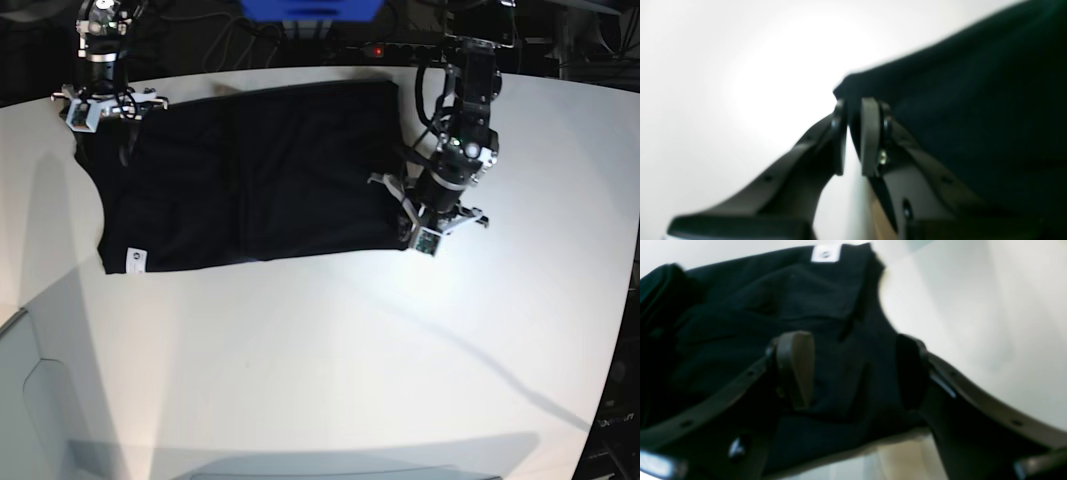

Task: Fold the T-shirt properly
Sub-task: 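Release with the left gripper and move it to the folded shirt's edge, then grasp the folded shirt's edge with both grippers and lift it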

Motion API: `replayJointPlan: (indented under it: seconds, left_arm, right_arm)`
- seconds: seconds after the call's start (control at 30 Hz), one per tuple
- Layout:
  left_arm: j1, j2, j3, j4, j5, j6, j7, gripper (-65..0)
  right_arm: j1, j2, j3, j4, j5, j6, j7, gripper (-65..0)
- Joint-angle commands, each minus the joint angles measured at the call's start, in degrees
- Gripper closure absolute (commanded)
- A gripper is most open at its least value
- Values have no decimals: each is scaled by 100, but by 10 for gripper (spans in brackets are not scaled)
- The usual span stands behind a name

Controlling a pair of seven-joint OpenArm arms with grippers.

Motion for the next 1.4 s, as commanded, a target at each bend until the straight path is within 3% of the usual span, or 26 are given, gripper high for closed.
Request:
replayJointPlan:
  seconds: [0.0,0.13,0.27,0.4,0.53,0.8,1.1,1.17,1.23,1.37]
  left_arm:
    - [-67,-17,-13,210,-29,12,-105,-77]
    - [39,-17,-22,817,-29,12,-88,-77]
    - [540,-17,-30,1239,-29,12,-88,-77]
    - [909,-8,-30,1098,-29,12,-123,-77]
    - [1015,-8,-30,694,-29,12,-141,-77]
    - [865,1,-48,-27,-29,12,-149,-76]
    - [865,1,-619,-27,-29,12,-149,-76]
    - [865,1,-655,-27,-29,12,-149,-76]
    - [865,1,-681,-19,-29,12,-149,-76]
    - [865,1,-681,17,-29,12,-149,-76]
  right_arm:
    - [88,32,4,62,93,1,153,-420]
    - [474,128,-5,-105,67,1,-216,-444]
    - [914,427,-40,-184,67,1,-1069,-444]
    - [1406,735,-49,-184,67,1,-1992,-444]
    - [1696,937,-75,-255,67,10,-2581,-447]
    - [1907,1306,-453,-1134,67,10,-2695,-447]
    - [1855,1298,-480,-1776,67,10,-2695,-441]
    - [1855,1298,-488,-1890,67,10,-2695,-414]
    - [1855,1298,-488,-1969,67,36,-2695,-344]
    - [1855,1289,-488,-2013,67,722,-2695,-168]
